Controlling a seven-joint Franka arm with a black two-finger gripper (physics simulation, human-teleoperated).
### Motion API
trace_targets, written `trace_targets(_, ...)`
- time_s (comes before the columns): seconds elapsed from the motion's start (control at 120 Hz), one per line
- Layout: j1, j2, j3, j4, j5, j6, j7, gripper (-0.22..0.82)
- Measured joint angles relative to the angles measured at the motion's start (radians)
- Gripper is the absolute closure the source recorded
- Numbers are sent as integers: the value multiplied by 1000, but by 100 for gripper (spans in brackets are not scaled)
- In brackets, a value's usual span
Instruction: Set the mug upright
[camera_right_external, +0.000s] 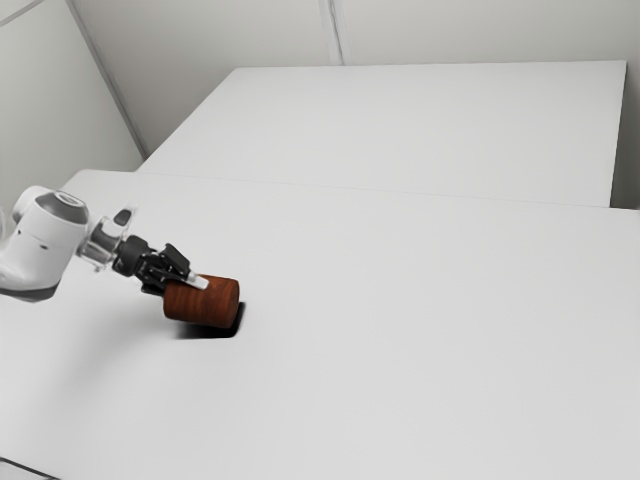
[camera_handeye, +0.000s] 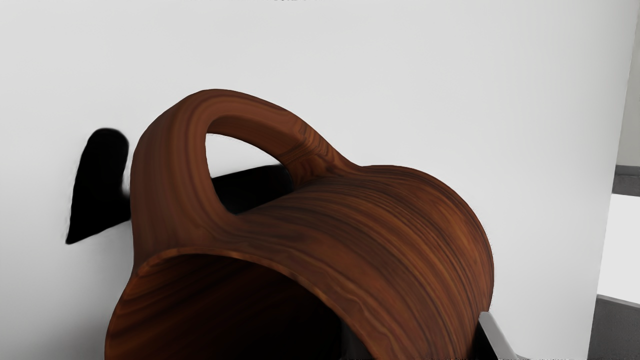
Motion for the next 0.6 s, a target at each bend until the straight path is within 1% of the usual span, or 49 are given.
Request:
trace_targets(0.05,0,-7,-10,0,-6,1,8,60)
trace_targets(0.108,-2,-22,-18,-1,-11,3,18,62)
trace_targets(0.167,-6,-46,-22,-11,-15,5,27,69)
trace_targets(0.225,-11,-73,-23,-23,-18,8,35,73)
trace_targets(0.392,-30,-164,-24,-45,-10,22,50,76)
trace_targets(0.458,-46,-206,-20,-38,33,26,44,77)
trace_targets(0.517,-83,-241,-18,-30,92,29,28,77)
trace_targets(0.6,-188,-272,-16,-12,196,32,-6,77)
